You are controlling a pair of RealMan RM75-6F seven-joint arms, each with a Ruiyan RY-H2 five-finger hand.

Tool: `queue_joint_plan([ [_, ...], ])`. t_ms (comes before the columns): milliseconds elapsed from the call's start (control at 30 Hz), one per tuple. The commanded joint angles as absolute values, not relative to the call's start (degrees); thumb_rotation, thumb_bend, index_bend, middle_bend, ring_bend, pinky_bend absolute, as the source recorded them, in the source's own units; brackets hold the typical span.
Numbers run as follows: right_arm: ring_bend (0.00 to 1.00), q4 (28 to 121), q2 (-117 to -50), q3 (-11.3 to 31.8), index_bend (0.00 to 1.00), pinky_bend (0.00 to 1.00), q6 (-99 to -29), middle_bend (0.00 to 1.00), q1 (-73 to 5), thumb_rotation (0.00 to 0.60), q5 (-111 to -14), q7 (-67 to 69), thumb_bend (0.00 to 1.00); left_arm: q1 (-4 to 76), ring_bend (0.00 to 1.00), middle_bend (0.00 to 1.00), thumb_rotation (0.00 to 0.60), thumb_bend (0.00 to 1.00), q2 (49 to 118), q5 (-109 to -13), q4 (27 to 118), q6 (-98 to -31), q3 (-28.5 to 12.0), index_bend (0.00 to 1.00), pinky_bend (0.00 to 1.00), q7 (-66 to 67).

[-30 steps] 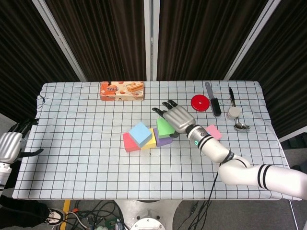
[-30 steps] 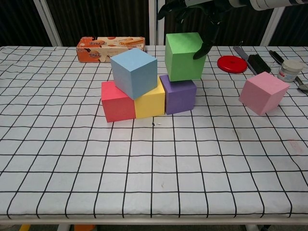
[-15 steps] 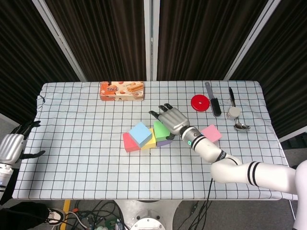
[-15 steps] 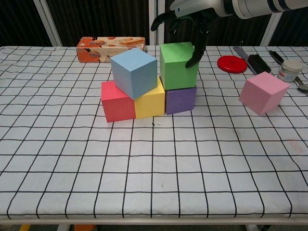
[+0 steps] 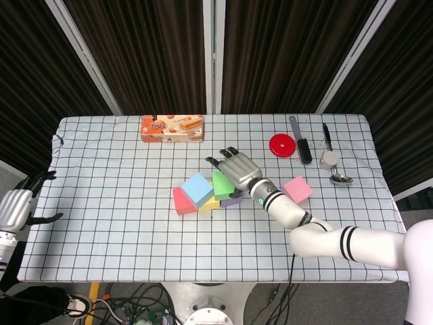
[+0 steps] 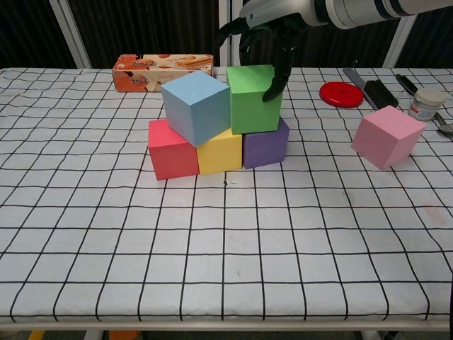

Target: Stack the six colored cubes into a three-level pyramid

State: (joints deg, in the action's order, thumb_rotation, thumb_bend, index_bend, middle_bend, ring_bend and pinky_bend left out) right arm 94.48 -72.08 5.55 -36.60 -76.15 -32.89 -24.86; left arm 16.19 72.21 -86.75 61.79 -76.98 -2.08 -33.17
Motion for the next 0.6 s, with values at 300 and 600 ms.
queue_joint_plan([
  [300,0.02,94.05,-72.27,4.70,0.00,0.00,-36.35,0.40,-77.30,0.600,-31.96,-24.08,0.10,16.18,0.09,0.20,0.600,0.00,72.51,-86.86,61.26,-76.88,-2.16,0.14,0.20,-33.76],
  [600,0.02,93.99,-72.31,4.71,0.00,0.00,-36.90,0.40,-77.27,0.600,-33.38,-22.95,0.11,16.19,0.09,0.20,0.600,0.00,72.57,-86.81,61.06,-76.56,-2.17,0.14,0.20,-34.21],
])
